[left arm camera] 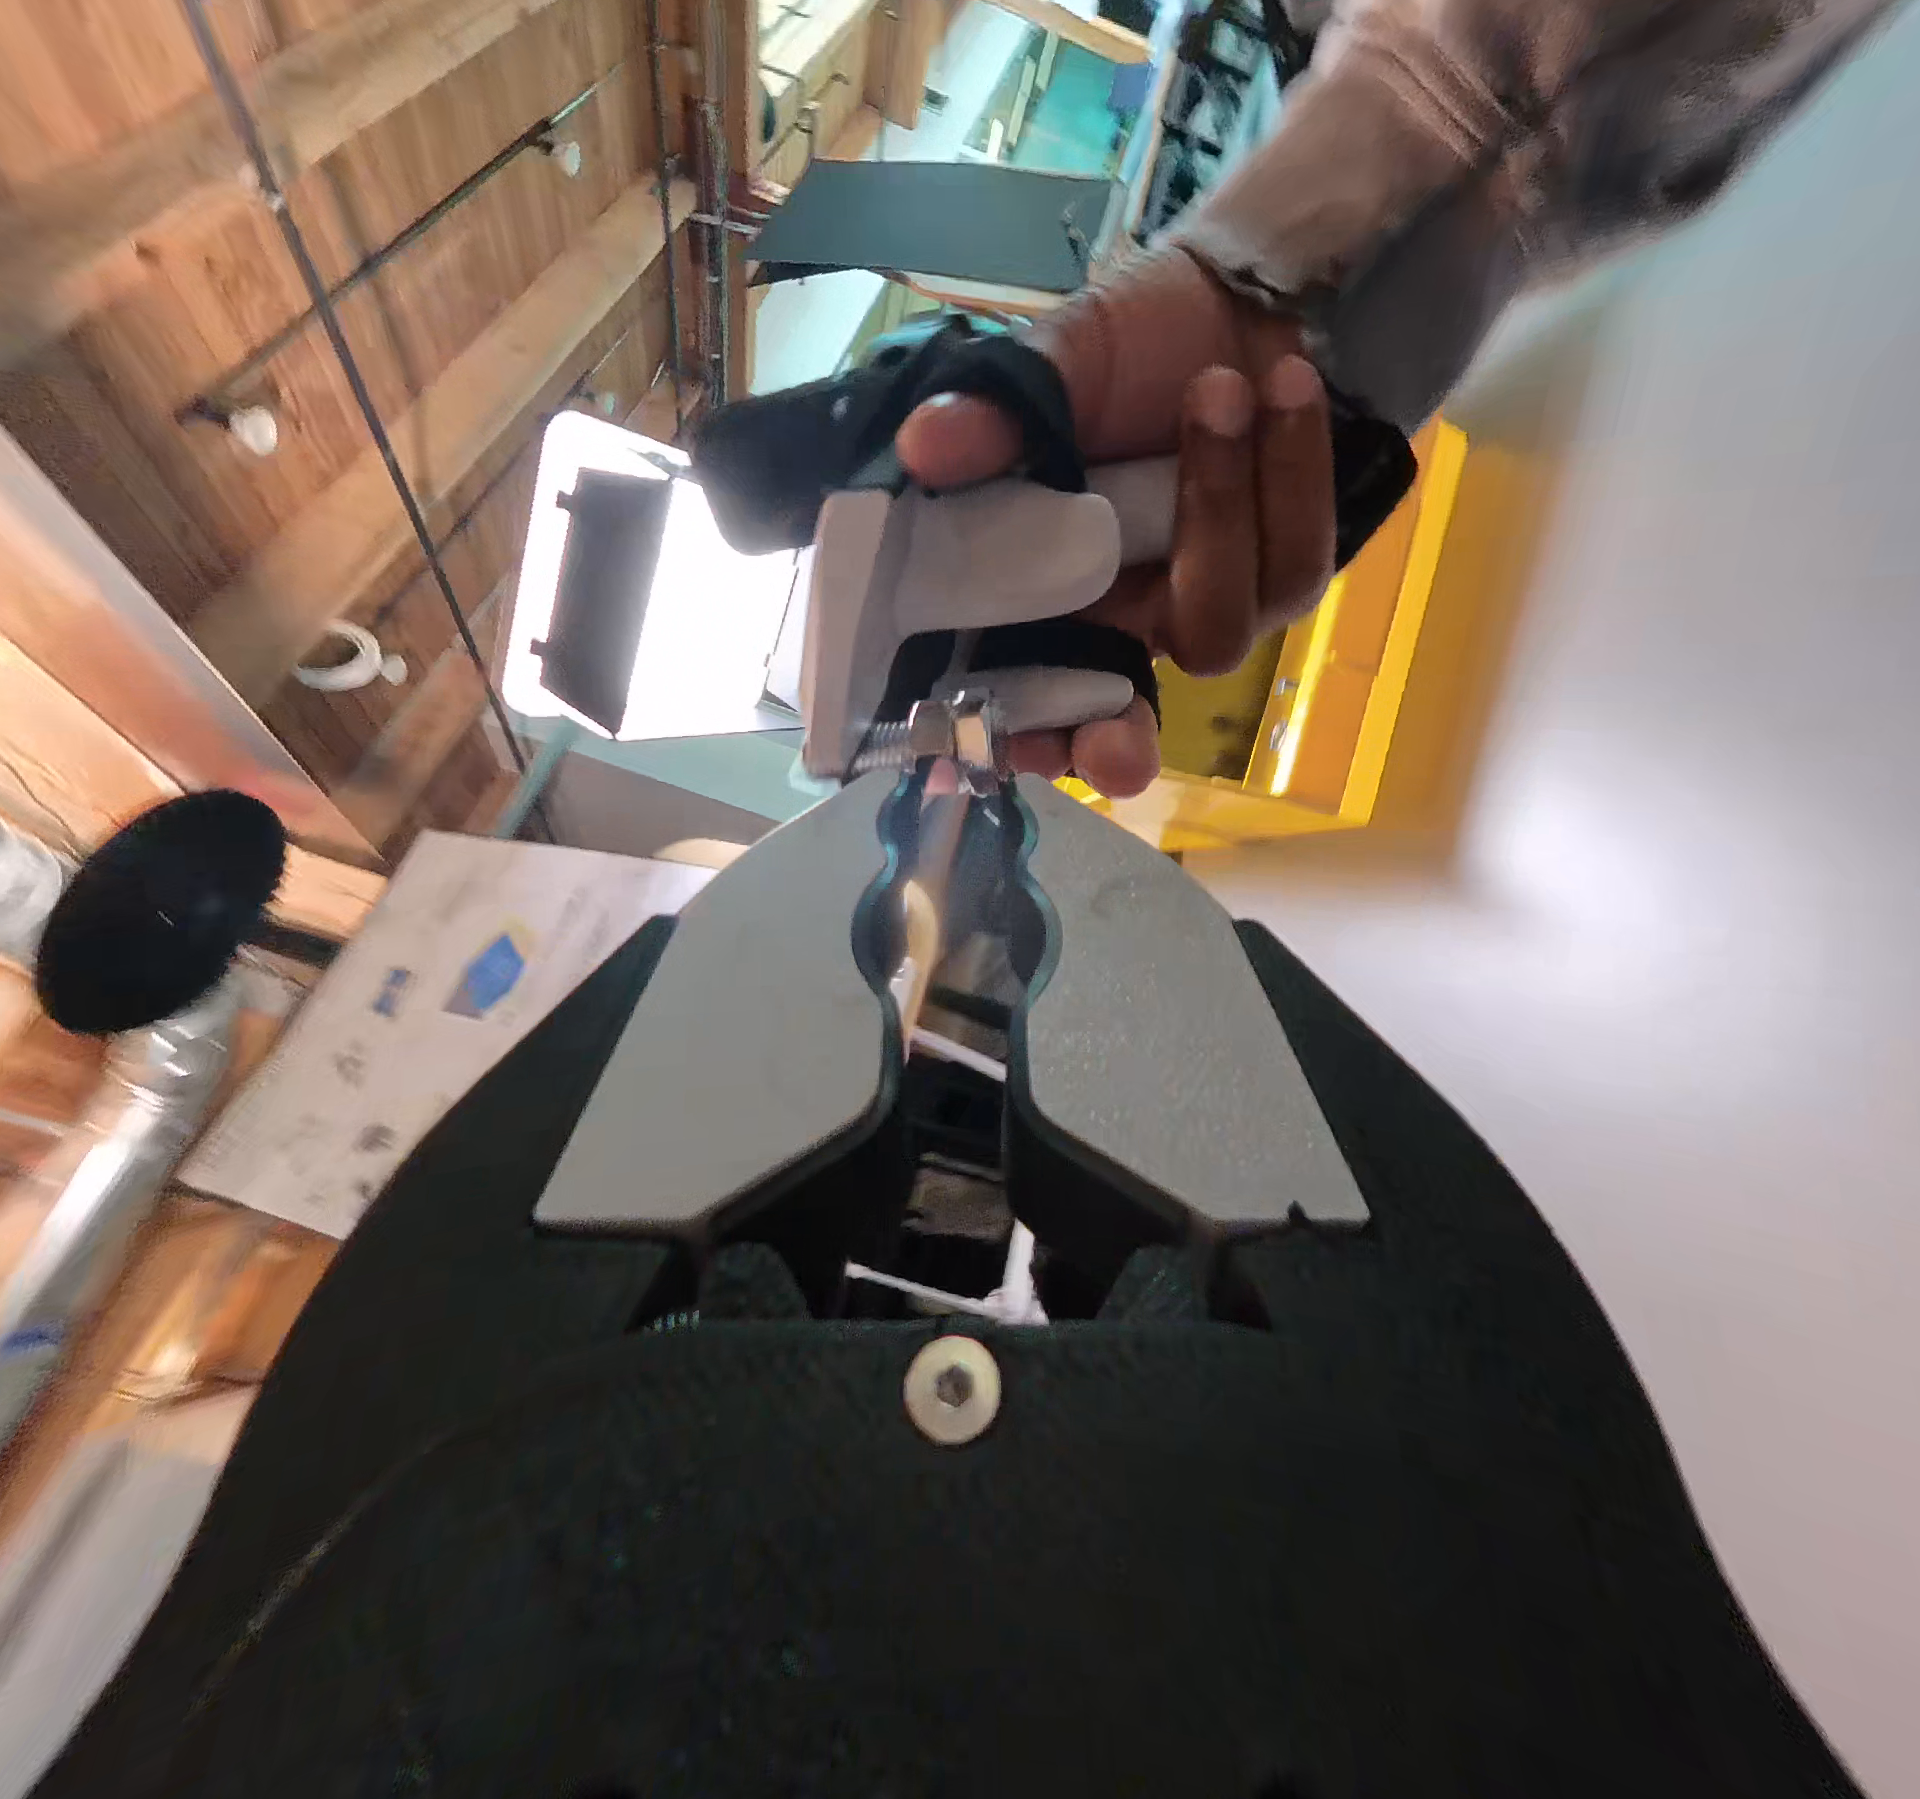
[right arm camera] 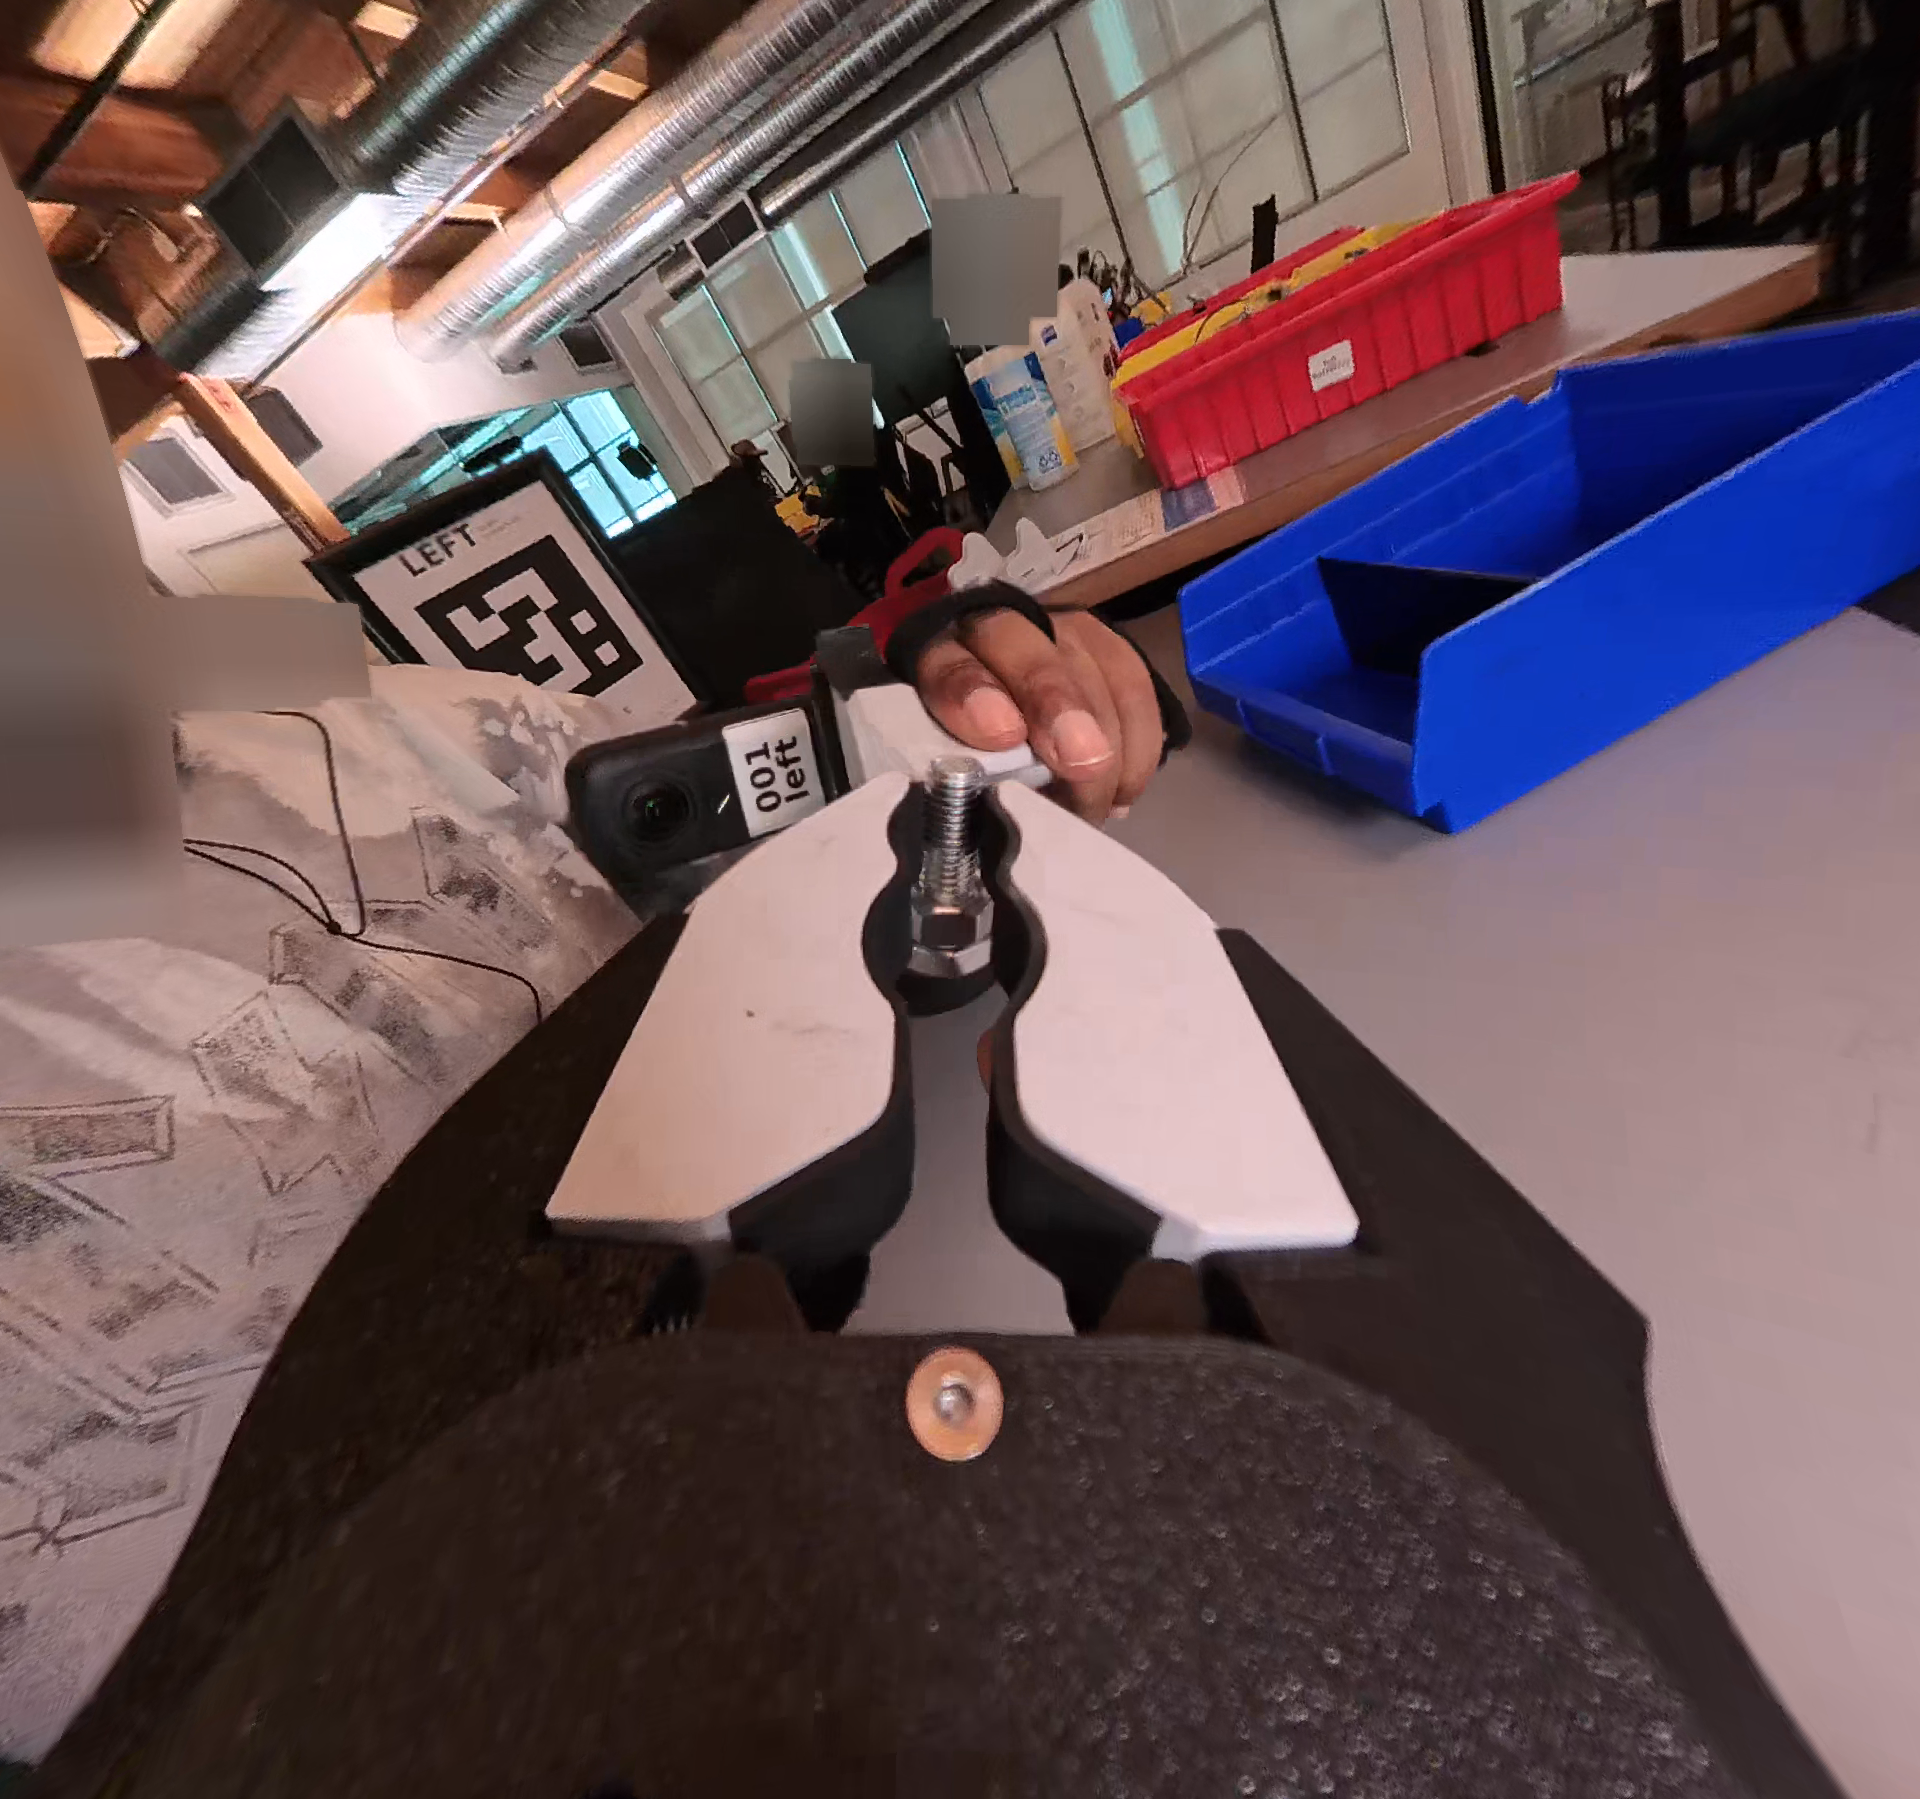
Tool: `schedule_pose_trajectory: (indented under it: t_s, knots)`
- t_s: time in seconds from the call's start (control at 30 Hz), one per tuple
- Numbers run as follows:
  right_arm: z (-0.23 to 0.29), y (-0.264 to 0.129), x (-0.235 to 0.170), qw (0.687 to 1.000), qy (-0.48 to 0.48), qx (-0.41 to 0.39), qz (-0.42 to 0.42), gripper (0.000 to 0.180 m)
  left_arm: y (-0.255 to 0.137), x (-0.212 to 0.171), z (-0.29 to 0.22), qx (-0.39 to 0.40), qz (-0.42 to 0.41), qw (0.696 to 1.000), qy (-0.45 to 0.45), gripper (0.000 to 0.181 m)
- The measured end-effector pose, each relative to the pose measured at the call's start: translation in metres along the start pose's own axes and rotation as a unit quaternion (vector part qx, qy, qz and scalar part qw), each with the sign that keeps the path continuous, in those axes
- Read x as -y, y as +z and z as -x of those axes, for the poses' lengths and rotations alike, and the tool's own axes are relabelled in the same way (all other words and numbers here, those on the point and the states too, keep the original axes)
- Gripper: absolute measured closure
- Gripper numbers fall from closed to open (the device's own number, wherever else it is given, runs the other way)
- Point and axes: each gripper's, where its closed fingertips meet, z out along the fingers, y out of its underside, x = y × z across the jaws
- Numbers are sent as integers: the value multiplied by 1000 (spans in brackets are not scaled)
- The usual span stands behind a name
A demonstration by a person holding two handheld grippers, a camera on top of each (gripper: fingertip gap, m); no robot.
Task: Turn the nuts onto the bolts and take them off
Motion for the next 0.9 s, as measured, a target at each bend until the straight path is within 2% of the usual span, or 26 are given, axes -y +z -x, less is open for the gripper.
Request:
schedule_pose_trajectory:
  t_s: [0.07, 0.13, 0.2, 0.27, 0.33, 0.4, 0.67, 0.9]
  knots:
    - [2, -7, 13, 999, -41, -17, -29, 170, -4, 1, 13, 14, -29, 994, -106, 171]
    - [10, -17, 30, 993, -94, -33, -65, 170, -5, 1, 25, 1, -55, 963, -263, 164]
    - [25, -26, 46, 983, -149, -39, -102, 170, -3, 0, 33, -37, -85, 897, -433, 158]
    - [40, -31, 56, 973, -194, -38, -123, 170, 1, 3, 35, -88, -118, 810, -568, 152]
    - [50, -31, 57, 966, -223, -36, -124, 170, 3, 10, 35, -128, -148, 739, -645, 150]
    - [54, -27, 50, 966, -231, -22, -115, 170, 4, 21, 33, -160, -173, 692, -683, 149]
    - [65, -7, 22, 977, -176, 91, -76, 170, -1, 50, 17, -251, -217, 632, -700, 153]
    - [71, -2, 15, 976, -152, 137, -73, 170, -4, 61, 12, -281, -230, 619, -697, 160]
